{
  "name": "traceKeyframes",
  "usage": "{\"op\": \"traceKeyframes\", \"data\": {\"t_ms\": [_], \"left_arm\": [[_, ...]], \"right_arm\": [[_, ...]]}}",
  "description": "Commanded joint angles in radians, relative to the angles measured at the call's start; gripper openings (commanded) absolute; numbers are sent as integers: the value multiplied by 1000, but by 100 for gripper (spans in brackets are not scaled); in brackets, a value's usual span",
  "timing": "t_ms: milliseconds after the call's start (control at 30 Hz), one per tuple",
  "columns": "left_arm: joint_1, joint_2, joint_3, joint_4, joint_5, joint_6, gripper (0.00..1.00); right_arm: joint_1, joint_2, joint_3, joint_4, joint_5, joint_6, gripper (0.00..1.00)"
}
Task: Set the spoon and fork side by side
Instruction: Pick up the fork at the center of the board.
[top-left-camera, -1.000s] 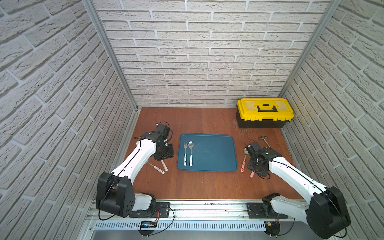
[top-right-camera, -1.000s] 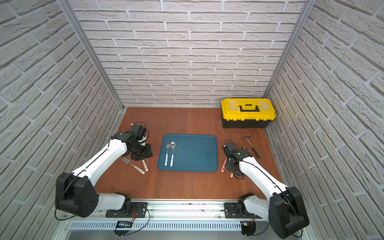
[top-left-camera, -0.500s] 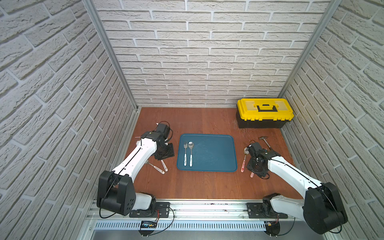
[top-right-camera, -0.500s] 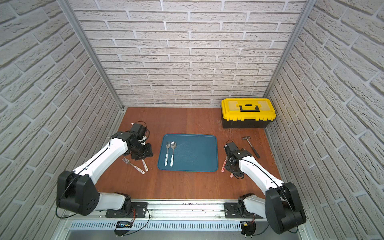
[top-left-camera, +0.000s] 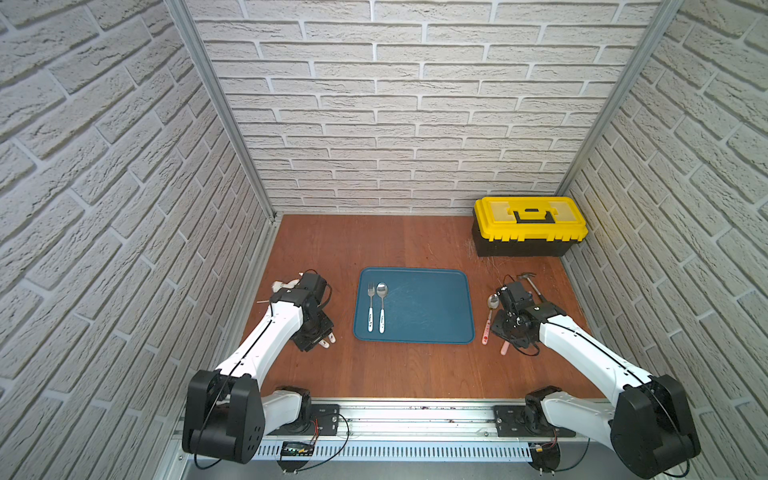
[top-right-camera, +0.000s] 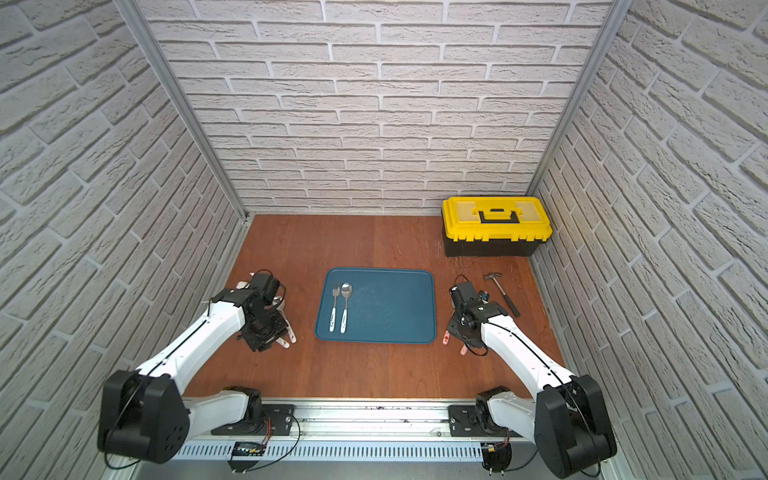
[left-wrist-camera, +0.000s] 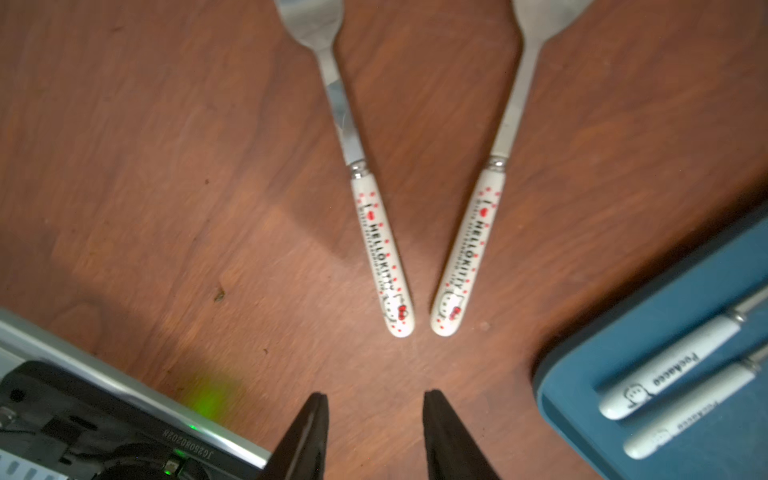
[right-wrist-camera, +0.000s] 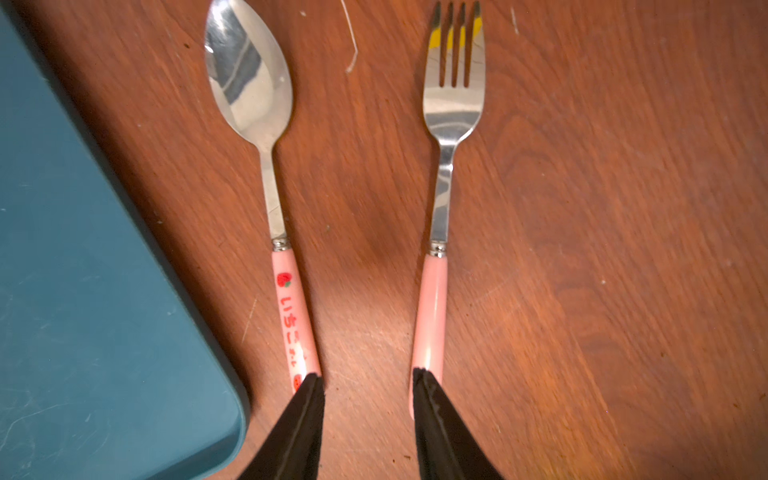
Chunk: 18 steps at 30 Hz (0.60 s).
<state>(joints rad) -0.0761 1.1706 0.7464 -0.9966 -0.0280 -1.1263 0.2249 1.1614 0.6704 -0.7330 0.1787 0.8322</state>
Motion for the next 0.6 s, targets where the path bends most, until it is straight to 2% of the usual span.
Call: {"op": "traceKeyframes", "data": {"t_ms": [0,233,567], "left_arm": [[-7,-16,-32,1,-68,-156,42],[-8,76,-72,154,-12,-183,42],[33,138,-78,242,40,-153,45]], "right_arm": [[-9,12,0,61,-13,-54,41],[-13,69,14,98,-56,-85,41],[-15,41,-5,99,-65,-92,41]]}}
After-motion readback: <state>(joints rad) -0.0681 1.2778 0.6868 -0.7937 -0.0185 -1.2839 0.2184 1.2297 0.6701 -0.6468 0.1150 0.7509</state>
